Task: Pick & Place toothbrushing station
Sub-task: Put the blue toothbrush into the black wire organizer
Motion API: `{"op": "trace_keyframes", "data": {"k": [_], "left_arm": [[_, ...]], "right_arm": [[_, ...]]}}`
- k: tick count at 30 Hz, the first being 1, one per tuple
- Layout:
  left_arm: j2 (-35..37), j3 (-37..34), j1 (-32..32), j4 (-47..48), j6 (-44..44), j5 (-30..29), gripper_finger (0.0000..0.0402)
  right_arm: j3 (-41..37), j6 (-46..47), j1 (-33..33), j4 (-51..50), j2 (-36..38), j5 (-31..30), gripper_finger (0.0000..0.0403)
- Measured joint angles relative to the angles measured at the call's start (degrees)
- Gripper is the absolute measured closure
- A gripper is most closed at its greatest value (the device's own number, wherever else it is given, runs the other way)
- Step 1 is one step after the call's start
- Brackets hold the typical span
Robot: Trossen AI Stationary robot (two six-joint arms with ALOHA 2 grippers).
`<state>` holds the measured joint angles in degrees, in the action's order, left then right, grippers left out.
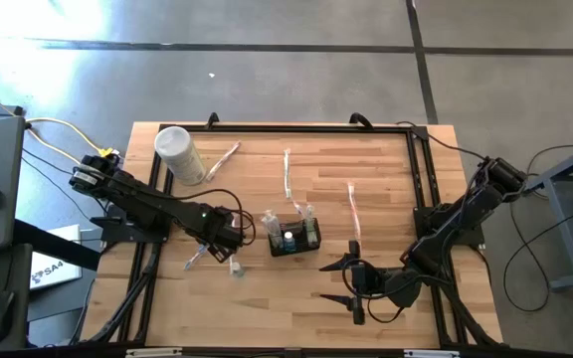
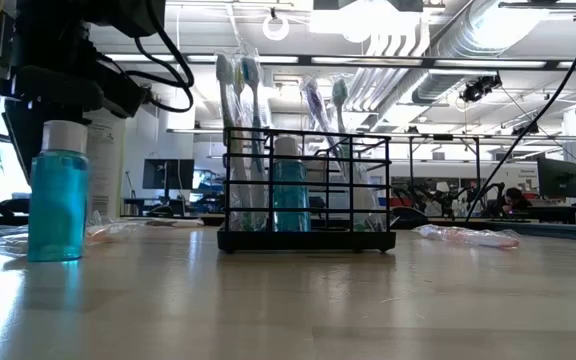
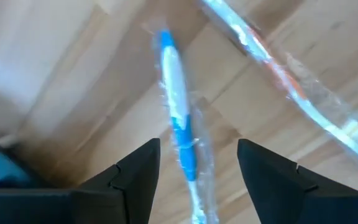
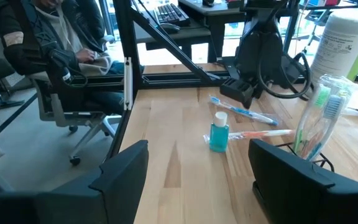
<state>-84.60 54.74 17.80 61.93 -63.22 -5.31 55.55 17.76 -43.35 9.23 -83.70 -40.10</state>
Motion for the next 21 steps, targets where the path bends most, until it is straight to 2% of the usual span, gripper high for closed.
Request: {"op": "trace_keyframes", "data": {"k": [3,9,15,21], "left_arm": [[0.0,-0.6,-0.1,0.3,0.5,-0.8,0.0188],[0.0,-7.1,-0.1,-2.0,-0.8,-0.6,0.0188],[0.2,-14.4,-0.1,-13.7,-0.2,8.1,0.0188],[0.3,-15.5,-0.1,-16.5,0.0,9.0,0.0188]], "right_arm": [[0.0,0.0,0.0,0.0,0.0,0.0,0.0133],[0.0,0.0,0.0,-0.1,0.0,0.0,0.0133],[0.0,0.2,0.0,0.0,0.0,1.5,0.0133],[0.0,0.1,0.4,0.2,0.0,1.6,0.0133]]}}
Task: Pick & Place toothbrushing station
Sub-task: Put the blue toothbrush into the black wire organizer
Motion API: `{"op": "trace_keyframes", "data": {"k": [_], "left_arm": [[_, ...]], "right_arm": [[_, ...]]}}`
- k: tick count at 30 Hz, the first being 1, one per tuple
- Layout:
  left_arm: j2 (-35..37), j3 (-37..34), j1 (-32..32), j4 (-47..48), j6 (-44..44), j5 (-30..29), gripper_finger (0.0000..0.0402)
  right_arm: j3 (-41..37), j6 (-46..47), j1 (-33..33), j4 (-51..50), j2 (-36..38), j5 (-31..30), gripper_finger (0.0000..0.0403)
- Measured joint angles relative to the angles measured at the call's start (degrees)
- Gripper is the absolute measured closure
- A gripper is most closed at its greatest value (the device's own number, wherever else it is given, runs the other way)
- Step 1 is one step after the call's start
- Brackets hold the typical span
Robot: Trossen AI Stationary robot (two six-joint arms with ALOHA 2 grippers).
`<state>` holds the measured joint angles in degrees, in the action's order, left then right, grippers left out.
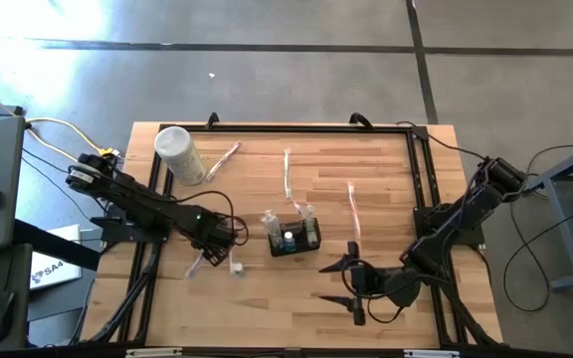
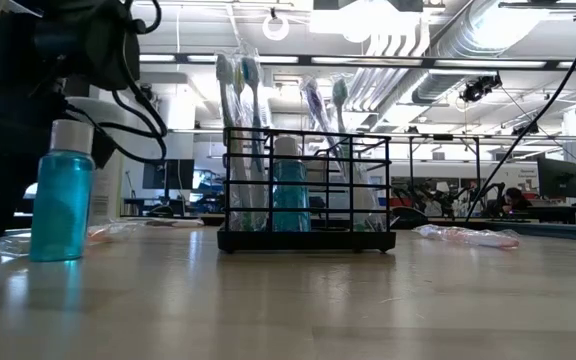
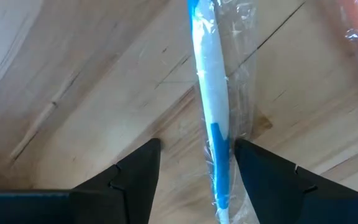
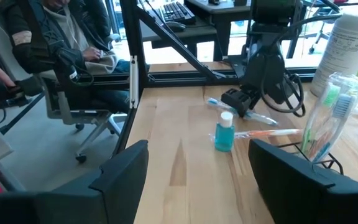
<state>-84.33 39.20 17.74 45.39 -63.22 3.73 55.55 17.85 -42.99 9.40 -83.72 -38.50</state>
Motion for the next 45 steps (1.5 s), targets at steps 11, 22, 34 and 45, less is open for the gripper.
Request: {"op": "trace_keyframes", "data": {"k": [11,22,34,45], "left_arm": [[0.0,-0.1,3.1,-0.6,1.5,-5.4,0.0195],[-0.2,-0.2,9.1,-0.3,4.7,-9.7,0.0385],[-0.4,5.9,14.5,17.6,-1.6,-18.4,0.0393],[-0.4,26.6,23.8,40.9,-3.6,-32.7,0.0394]], "right_arm": [[0.0,0.1,0.0,0.1,0.0,0.0,0.0133],[0.0,0.1,0.0,0.1,0.0,0.1,0.0133],[0.0,-1.2,0.1,0.0,0.0,0.1,0.0133],[0.0,-1.2,1.5,0.0,0.0,0.1,0.0133]]}}
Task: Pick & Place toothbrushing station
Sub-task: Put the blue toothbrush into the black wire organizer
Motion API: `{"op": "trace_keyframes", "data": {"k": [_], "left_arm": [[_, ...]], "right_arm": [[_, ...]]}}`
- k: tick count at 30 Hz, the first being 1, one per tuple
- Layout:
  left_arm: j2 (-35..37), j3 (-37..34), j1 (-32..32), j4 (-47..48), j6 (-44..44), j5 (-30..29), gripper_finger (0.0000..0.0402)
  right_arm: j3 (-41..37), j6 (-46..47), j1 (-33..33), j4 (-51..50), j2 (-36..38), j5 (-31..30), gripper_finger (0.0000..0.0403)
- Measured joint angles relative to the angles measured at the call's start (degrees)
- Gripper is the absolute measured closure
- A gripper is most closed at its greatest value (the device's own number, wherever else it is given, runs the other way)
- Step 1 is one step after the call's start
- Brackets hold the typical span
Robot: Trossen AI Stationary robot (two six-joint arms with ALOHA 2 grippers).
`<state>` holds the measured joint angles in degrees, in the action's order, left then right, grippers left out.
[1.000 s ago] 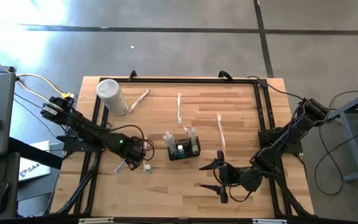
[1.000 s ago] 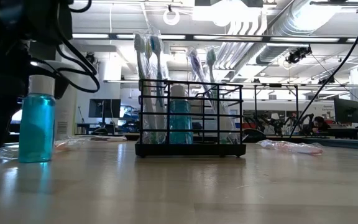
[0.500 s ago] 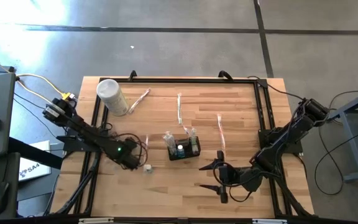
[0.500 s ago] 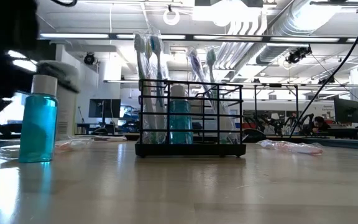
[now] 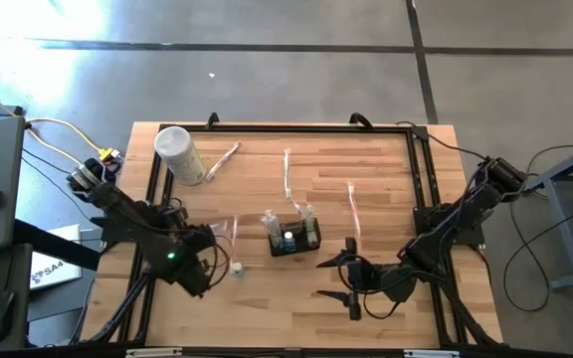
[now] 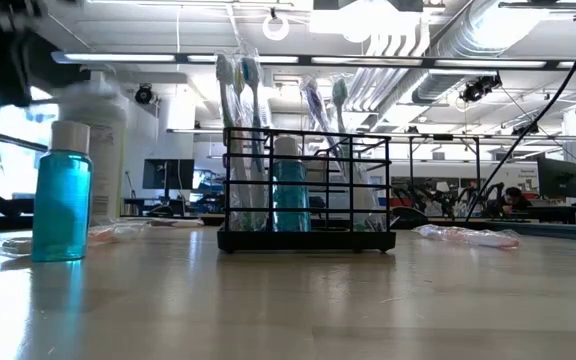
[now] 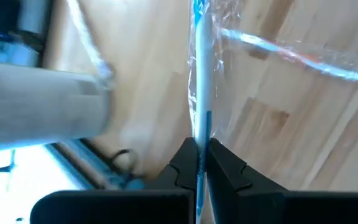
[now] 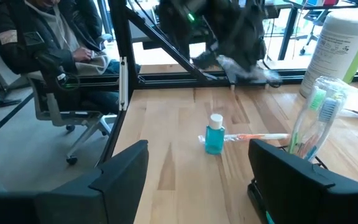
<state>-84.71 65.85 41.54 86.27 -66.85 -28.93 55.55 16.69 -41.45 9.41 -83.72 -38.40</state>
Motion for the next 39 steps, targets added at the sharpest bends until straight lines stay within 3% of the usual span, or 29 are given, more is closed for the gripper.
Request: {"op": "trace_keyframes", "data": {"k": [3,8,12,15,19,24,31,35,39], "left_arm": [[0.2,5.7,3.1,3.9,-1.9,-3.4,0.0394],[-0.3,13.5,7.4,3.4,6.7,-13.2,0.0394],[-3.5,17.7,11.1,-2.3,24.5,-25.1,0.0394],[-6.0,19.9,13.6,-10.4,43.0,-31.9,0.0394],[-10.3,20.1,14.4,-24.7,69.2,-32.7,0.0394],[-16.9,20.2,14.3,-38.8,100.7,-33.7,0.0394],[-24.1,20.1,14.3,-56.3,133.8,-39.6,0.0382],[-25.5,20.2,13.5,-68.1,146.7,-38.0,0.0387],[-25.6,20.2,11.5,-71.4,149.6,-36.1,0.0389]], "right_arm": [[0.0,0.0,0.0,-0.1,0.0,0.0,0.0133],[0.0,1.3,-0.1,-0.2,0.0,0.1,0.0133],[0.0,3.9,-0.1,-0.2,0.0,0.1,0.0133],[0.0,6.4,0.0,-0.1,0.0,0.1,0.0133],[0.0,13.6,0.8,0.2,-1.0,0.1,0.0133],[0.0,16.2,2.9,0.6,-1.6,1.9,0.0133],[0.0,22.9,7.0,2.5,-2.5,5.1,0.0133],[0.0,22.6,9.3,6.8,-4.1,10.1,0.0133],[0.0,18.2,11.0,13.7,-7.0,16.9,0.0133]]}}
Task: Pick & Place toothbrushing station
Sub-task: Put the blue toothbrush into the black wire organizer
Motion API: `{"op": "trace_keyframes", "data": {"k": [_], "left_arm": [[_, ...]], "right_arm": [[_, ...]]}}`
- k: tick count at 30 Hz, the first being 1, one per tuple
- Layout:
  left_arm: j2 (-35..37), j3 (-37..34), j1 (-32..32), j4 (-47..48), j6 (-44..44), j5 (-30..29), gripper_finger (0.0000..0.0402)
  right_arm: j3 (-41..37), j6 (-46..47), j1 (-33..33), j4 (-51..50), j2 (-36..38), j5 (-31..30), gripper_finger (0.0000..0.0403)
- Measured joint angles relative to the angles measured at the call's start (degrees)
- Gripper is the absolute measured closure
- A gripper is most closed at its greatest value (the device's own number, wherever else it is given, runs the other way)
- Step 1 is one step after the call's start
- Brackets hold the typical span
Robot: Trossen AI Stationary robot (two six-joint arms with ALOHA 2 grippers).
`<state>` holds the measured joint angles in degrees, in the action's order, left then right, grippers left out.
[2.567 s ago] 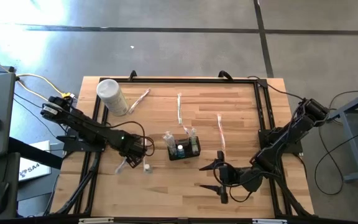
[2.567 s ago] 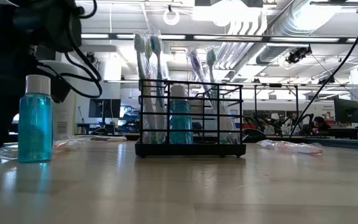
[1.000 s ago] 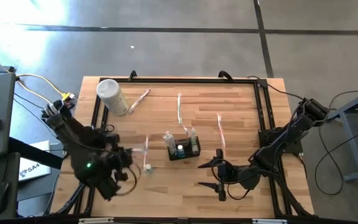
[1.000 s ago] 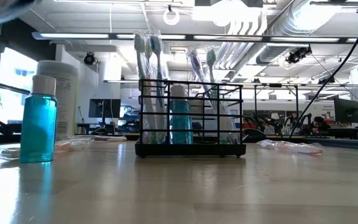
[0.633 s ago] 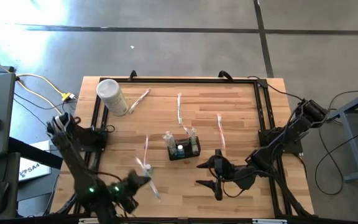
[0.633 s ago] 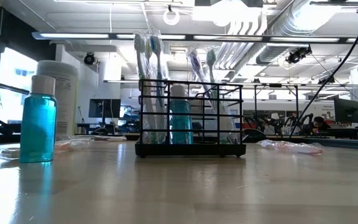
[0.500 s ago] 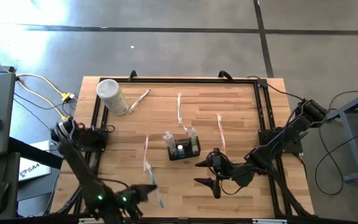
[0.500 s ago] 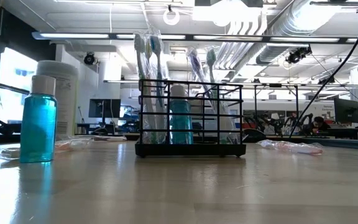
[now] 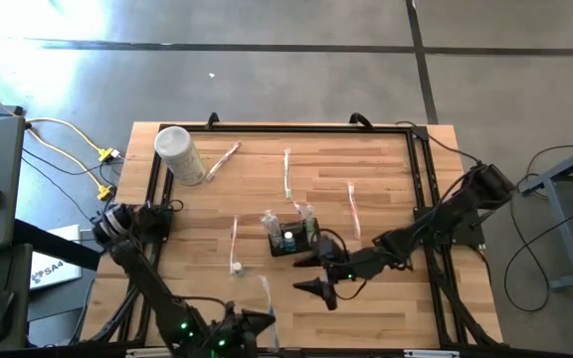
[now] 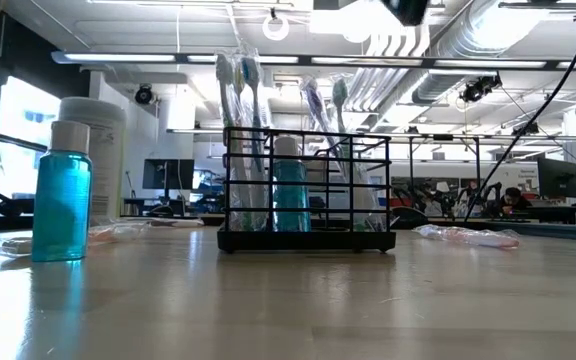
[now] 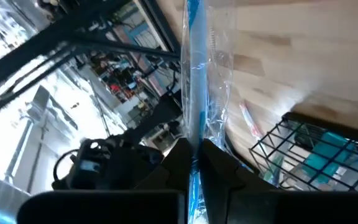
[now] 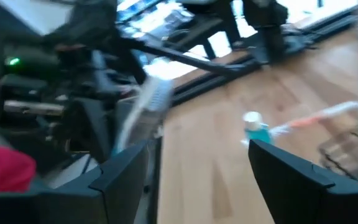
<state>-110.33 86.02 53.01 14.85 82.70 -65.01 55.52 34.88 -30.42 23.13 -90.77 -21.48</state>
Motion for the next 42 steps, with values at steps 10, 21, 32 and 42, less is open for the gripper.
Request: {"op": "trace_keyframes", "data": {"k": [10,21,32,42], "left_arm": [[0.0,0.0,-3.7,0.2,0.0,0.6,0.0389],[-0.6,0.0,-7.5,-0.5,-0.5,5.1,0.0389],[-0.6,0.0,-8.9,-1.5,0.0,7.0,0.0389],[-0.6,0.0,-9.6,-1.4,0.0,7.0,0.0389]], "right_arm": [[0.0,-4.1,2.9,8.6,-4.8,7.8,0.0133],[0.0,-6.8,4.0,8.8,-5.2,13.9,0.0133],[0.0,-6.2,5.5,7.3,-5.2,13.0,0.0133],[0.0,-6.2,6.1,7.1,-5.2,12.6,0.0133]]}}
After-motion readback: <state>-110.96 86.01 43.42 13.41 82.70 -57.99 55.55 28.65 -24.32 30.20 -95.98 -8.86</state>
